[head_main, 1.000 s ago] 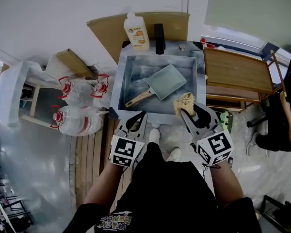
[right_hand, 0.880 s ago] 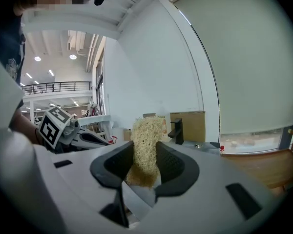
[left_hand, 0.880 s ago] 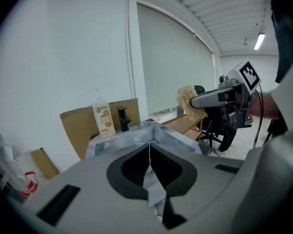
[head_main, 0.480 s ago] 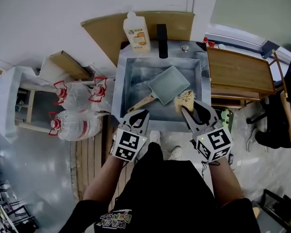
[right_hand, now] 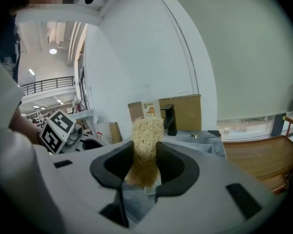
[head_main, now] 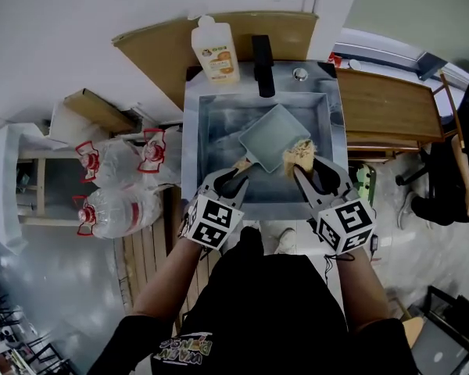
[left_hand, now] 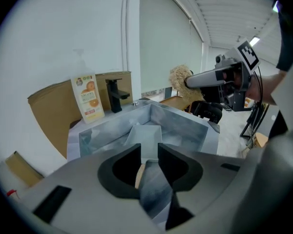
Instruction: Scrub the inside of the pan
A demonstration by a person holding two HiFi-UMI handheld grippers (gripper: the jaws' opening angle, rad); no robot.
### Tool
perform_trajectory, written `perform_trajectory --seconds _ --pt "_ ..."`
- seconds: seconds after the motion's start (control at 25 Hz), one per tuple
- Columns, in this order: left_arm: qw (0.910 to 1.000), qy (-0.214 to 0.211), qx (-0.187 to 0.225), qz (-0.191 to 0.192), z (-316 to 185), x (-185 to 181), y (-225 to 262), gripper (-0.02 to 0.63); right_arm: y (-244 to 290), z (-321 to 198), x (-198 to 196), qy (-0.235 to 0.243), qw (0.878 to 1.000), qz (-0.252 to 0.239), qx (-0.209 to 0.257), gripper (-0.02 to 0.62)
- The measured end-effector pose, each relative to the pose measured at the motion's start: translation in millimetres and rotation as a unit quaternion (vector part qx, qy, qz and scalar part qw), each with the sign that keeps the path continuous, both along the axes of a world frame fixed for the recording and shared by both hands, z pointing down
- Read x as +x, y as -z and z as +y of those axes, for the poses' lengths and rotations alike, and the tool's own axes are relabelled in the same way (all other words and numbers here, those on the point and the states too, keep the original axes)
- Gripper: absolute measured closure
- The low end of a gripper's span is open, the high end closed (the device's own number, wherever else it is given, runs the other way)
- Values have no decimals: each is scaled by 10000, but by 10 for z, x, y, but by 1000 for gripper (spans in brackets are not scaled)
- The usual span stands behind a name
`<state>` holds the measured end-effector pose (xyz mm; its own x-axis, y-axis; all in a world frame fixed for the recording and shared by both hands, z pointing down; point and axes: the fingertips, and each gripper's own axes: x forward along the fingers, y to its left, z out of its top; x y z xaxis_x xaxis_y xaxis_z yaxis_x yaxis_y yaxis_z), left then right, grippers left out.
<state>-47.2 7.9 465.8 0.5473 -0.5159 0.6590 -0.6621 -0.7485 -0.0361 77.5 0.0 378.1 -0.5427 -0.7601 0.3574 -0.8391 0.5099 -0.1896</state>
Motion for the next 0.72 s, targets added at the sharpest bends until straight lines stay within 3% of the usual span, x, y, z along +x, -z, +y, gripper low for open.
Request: perform_trajectory --seconds 0.44,0.72 --pt "9946 -494 -835 -358 -327 16 -706 434 -344 -364 -146 -328 9984 154 -424 449" --pt "9837 -847 -1369 -806 -384 32 -1168 410 -529 -561 -194 -399 9969 178 -651 449"
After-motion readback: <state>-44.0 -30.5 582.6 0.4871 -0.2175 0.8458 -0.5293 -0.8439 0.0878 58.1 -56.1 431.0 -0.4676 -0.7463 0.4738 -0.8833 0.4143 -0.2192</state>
